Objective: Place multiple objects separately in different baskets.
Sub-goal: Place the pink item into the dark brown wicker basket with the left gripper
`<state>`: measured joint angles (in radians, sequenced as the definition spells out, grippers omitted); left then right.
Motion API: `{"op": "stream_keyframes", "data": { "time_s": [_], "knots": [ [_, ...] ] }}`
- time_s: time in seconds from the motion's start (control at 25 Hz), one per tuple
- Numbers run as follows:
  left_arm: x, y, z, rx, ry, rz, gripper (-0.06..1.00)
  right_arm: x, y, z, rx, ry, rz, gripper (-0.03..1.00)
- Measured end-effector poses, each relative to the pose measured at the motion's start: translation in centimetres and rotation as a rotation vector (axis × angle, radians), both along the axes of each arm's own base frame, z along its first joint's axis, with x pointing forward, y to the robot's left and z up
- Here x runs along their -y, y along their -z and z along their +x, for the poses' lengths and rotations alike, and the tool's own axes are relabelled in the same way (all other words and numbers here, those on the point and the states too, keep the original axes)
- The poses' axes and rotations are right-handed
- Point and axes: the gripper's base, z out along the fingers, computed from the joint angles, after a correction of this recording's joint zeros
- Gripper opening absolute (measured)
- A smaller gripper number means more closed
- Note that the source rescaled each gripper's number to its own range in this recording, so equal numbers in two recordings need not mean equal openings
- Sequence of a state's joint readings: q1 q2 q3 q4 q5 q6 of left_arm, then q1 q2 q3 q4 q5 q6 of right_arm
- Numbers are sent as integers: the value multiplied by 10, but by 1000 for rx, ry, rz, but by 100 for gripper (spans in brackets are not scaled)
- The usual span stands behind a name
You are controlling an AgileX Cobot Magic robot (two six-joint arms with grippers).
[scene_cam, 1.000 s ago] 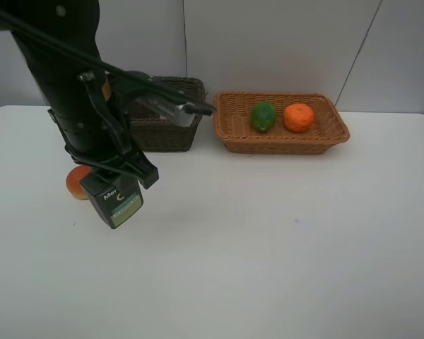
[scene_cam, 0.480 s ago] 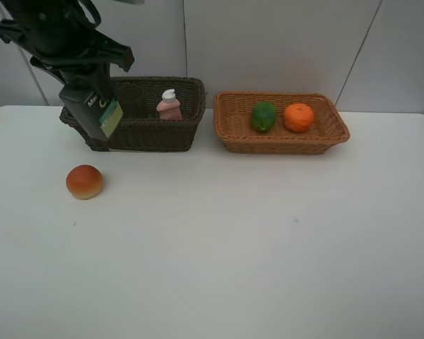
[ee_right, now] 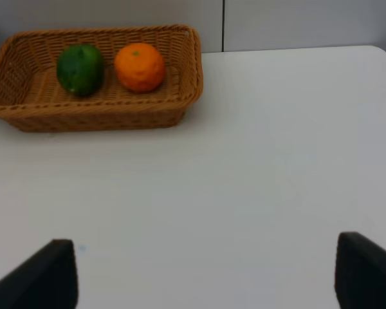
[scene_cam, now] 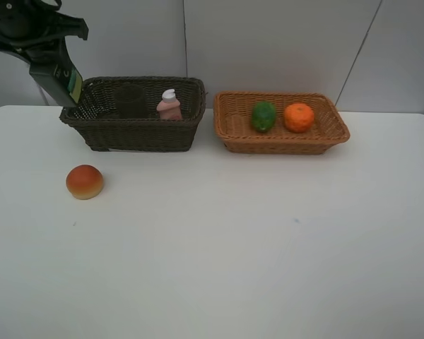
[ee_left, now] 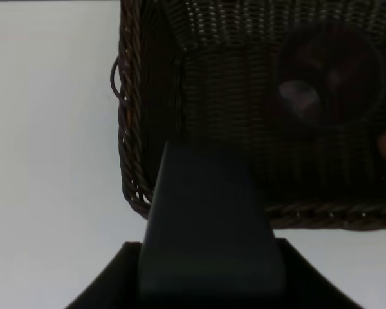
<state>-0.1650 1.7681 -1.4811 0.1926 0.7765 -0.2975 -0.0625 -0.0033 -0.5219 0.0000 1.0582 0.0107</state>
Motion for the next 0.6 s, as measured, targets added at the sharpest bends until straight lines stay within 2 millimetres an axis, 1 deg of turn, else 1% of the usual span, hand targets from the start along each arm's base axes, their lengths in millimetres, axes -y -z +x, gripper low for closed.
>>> {"op": "stream_keyframes", "data": {
  "time_s": [0.12,0.24,0.4,0.52,0.6],
  "knots": [
    [3,11,19,22,8,-5,48,0,0,0,0,0,0,72],
    [7,30,34,29,16,-16,48,0,0,0,0,0,0,72],
    [8,57,45,4,18,-19,48,0,0,0,0,0,0,72],
    [7,70,52,15,20,-23,48,0,0,0,0,0,0,72],
    [8,74,56,32,25,-27,48,0,0,0,0,0,0,72]
  ]
}}
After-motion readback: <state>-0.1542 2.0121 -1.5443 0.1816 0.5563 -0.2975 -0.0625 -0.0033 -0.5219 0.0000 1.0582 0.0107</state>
